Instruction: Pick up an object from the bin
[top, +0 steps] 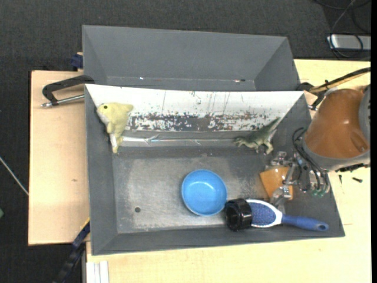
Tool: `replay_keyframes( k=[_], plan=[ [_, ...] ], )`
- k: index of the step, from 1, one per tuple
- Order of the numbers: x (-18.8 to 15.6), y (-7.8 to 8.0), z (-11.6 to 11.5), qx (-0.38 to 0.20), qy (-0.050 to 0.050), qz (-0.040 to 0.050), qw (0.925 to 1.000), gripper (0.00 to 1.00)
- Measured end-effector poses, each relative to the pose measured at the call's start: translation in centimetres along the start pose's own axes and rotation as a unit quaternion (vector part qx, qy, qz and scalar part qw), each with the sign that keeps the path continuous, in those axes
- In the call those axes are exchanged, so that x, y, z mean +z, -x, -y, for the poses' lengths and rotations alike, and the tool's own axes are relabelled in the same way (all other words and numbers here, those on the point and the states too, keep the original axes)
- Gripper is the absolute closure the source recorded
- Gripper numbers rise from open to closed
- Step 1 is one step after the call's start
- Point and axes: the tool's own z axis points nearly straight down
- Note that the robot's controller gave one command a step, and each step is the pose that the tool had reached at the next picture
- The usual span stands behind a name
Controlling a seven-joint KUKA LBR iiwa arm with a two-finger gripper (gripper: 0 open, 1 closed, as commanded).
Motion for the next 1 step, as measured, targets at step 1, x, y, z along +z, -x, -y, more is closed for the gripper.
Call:
replay_keyframes(
  k=[1],
  plan=[
    [-8.82, -1.13, 0.58, -0.015, -0.003, 0.0039, 0.9999, 1.0]
  ],
)
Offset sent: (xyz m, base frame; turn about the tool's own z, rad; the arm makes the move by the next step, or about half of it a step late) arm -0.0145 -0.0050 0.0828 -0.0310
